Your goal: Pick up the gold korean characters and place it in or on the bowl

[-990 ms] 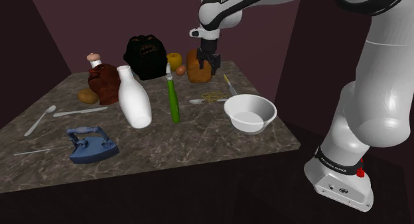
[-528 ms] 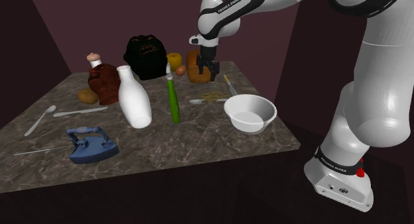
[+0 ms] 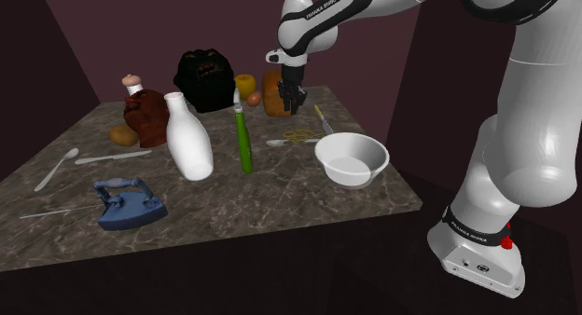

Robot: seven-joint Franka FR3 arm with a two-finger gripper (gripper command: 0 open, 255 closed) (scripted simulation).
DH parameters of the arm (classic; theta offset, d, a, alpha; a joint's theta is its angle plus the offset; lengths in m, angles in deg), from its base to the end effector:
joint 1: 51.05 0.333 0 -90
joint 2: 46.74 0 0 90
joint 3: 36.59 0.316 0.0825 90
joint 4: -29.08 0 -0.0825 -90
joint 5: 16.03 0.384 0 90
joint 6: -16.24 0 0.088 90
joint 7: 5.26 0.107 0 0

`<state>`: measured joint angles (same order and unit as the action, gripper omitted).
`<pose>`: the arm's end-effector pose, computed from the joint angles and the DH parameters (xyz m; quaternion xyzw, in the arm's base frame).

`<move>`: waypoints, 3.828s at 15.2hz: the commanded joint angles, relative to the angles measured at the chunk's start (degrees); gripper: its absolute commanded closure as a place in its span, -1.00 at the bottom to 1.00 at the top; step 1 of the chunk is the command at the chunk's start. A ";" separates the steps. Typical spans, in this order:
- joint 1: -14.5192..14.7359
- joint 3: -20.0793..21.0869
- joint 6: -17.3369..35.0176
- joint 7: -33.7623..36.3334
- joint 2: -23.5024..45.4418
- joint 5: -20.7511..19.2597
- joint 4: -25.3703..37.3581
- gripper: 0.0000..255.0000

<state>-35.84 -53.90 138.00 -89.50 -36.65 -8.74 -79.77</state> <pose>0.6052 -0.0094 0.4181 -0.7720 -0.6343 -0.0412 0.0012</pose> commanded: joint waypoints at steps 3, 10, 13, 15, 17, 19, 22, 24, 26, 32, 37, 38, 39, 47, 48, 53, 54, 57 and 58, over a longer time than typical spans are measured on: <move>0.00 0.00 0.00 0.00 0.00 0.00 0.00 1.00; 0.74 -0.65 1.46 6.05 -1.57 -1.58 -2.93 -1.00; 2.91 -2.12 4.73 25.38 -6.14 -6.83 -11.09 -1.00; 3.93 -2.28 5.90 39.02 -8.92 -10.42 -15.86 -1.00; 4.37 -1.89 6.25 49.05 -10.70 -12.77 -18.90 -1.00; 4.22 -1.90 7.79 48.84 -9.80 -12.50 -19.57 -1.00; 4.11 -2.00 10.09 48.49 -8.36 -12.04 -20.47 -1.00; 4.02 -2.05 11.61 48.23 -7.34 -11.69 -21.02 -1.00; 3.99 -2.06 12.05 48.15 -7.04 -11.58 -21.17 -1.00; 3.99 -2.05 12.04 48.15 -7.04 -11.58 -21.16 -1.00; 3.99 -2.06 12.02 48.14 -7.05 -11.58 -21.15 1.00; 3.98 -2.06 12.02 48.13 -7.04 -11.57 -21.14 1.00; 3.99 -2.06 12.02 48.13 -7.05 -11.58 -21.15 1.00; 4.11 -2.04 8.22 48.55 -9.46 -12.38 -19.66 1.00; 4.13 -2.02 7.45 48.61 -9.91 -12.52 -19.32 1.00; 4.22 -1.91 3.61 48.86 -11.96 -13.09 -17.45 1.00; 4.23 -1.88 2.84 48.90 -12.34 -13.19 -17.04 1.00; 4.28 -1.79 0.53 48.99 -13.38 -13.43 -15.74 1.00; 4.29 -1.75 -0.24 49.01 -13.70 -13.51 -15.28 1.00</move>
<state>-31.59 -55.72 138.57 -40.55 -50.09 -22.19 -95.57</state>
